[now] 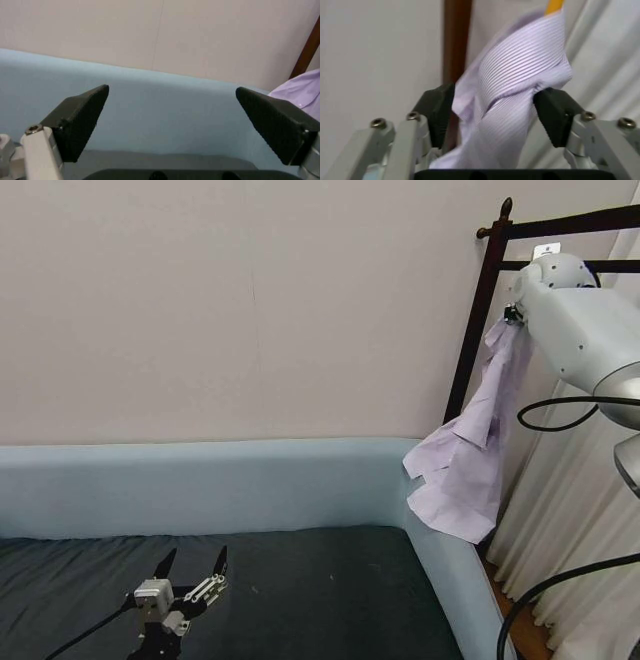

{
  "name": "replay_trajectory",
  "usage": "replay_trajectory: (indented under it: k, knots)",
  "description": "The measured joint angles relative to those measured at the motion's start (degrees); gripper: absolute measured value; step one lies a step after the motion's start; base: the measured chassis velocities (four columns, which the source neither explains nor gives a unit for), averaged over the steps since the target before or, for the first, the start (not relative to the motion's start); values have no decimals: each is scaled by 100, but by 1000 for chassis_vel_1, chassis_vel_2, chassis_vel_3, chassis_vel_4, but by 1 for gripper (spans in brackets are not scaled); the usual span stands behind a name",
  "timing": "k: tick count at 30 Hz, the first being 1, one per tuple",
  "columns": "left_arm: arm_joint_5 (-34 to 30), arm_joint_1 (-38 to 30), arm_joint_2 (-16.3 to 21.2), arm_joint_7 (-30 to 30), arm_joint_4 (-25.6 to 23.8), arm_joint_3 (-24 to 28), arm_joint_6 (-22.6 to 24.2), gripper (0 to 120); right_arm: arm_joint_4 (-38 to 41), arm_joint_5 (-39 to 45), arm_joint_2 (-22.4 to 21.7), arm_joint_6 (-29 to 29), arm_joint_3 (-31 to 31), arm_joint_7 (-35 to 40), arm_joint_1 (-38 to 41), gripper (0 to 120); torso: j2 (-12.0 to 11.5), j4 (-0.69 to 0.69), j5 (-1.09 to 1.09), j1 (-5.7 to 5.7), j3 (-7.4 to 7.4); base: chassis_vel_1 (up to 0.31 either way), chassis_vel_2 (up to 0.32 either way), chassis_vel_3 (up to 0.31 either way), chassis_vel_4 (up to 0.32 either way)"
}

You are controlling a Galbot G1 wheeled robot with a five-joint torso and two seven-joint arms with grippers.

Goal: Pick up the clothes from the sofa and hang them on the clothes hanger.

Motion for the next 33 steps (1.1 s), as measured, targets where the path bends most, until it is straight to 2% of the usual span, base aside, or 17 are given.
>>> replay_trajectory:
  k: [4,6,7,10,12,13,16,17,21,22,23,26,27,28,30,31,33]
  knots:
    - [33,1,-43,-5,32,1,0,100,1096,393,-346,1,-126,192,-177,75,0,2,-2,-1,-1,0,0,0,0]
    - [140,11,-57,-11,71,4,-7,100,1962,715,-710,1,-146,393,-372,85,0,4,-1,0,0,0,0,0,0]
    - [140,11,-57,-11,71,4,-7,100,1962,715,-710,1,-146,393,-372,85,0,4,-1,0,0,0,0,0,0]
    - [221,36,-78,-8,73,29,-22,100,3020,971,-1228,16,-28,576,-721,97,0,4,-2,0,0,0,0,0,0]
    - [294,48,-117,-5,74,58,-41,100,3899,1068,-1711,153,227,623,-1156,100,0,3,-1,0,0,0,0,0,0]
    - [294,48,-117,-5,74,58,-41,100,3899,1068,-1711,153,227,623,-1156,100,0,3,-1,0,0,0,0,0,0]
    - [463,73,-231,17,108,155,-131,100,5715,1031,-2734,668,1247,572,-2707,100,0,-2,4,-1,-1,0,0,0,0]
    - [463,73,-231,17,108,155,-131,100,5715,1031,-2734,668,1247,572,-2707,100,0,-2,4,-1,-1,0,0,0,0]
    - [577,72,-351,119,150,280,-266,100,6911,693,-3578,1452,2435,305,-4847,100,0,-2,5,-1,-1,0,0,0,0]
    - [577,72,-351,119,150,280,-266,100,6911,693,-3578,1452,2435,305,-4847,100,0,-2,5,-1,-1,0,0,0,0]
    - [583,54,-395,165,168,303,-320,100,7166,603,-3755,1769,2754,245,-5425,100,1,-2,3,-1,-1,0,0,0,0]
    - [626,44,-523,245,203,313,-450,100,7670,357,-3806,2344,3646,192,-6907,100,1,2,0,-1,-1,0,0,0,0]
    - [626,44,-523,245,203,313,-450,100,7670,357,-3806,2344,3646,192,-6907,100,1,2,0,-1,-1,0,0,0,0]
    - [670,52,-579,243,220,307,-482,100,7801,236,-3695,2456,4005,171,-7375,100,1,2,1,-1,0,0,0,0,0]
    - [794,90,-729,209,316,270,-603,100,8100,-303,-3164,2792,4995,55,-8761,100,0,7,-1,-1,-1,0,0,0,0]
    - [794,90,-729,209,316,270,-603,100,8100,-303,-3164,2792,4995,55,-8761,100,0,7,-1,-1,-1,0,0,0,0]
    - [893,119,-809,244,370,266,-696,100,8363,-962,-2621,3067,5815,-163,-10000,100,0,4,5,0,0,0,0,0,0]
